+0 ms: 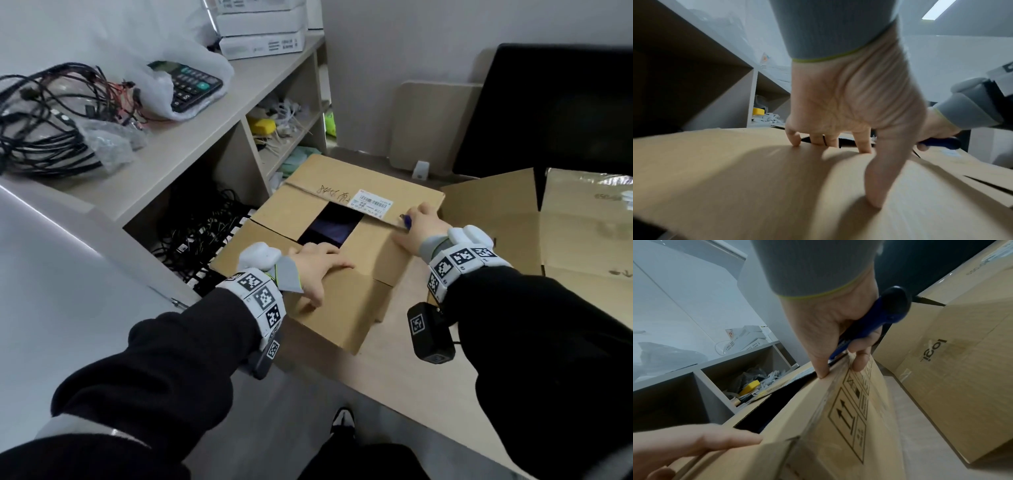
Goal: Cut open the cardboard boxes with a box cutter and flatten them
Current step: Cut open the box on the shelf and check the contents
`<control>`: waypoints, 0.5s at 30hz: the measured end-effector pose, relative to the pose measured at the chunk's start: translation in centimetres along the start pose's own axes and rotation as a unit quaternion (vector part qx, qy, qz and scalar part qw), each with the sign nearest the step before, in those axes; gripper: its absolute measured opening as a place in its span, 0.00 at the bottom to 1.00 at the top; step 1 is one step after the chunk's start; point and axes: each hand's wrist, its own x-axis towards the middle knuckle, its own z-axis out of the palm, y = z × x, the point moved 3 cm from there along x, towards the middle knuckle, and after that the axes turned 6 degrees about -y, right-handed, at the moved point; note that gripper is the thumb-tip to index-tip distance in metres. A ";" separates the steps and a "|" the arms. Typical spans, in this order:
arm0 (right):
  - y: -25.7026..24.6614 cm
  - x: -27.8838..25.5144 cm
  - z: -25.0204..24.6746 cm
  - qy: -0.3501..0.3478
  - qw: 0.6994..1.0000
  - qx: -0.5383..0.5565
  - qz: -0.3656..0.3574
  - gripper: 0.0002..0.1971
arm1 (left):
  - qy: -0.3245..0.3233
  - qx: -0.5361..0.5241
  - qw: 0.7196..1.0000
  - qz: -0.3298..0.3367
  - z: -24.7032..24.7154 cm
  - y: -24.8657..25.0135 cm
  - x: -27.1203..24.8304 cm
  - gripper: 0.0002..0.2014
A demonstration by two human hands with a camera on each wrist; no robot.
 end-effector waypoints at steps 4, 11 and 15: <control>0.3 -0.4 0.2 0.017 1.000 0.007 -0.016 0.23 | 0.054 -0.004 0.998 -0.033 0.2 -0.3 1.0 0.39; 0.8 -0.4 0.5 0.039 0.998 0.014 -0.041 0.21 | 0.048 0.016 0.998 -0.048 -0.3 -1.2 3.5 0.43; 0.9 -0.3 0.4 0.044 0.998 -0.008 -0.046 0.18 | 0.107 0.016 0.993 -0.046 0.3 -1.5 4.4 0.36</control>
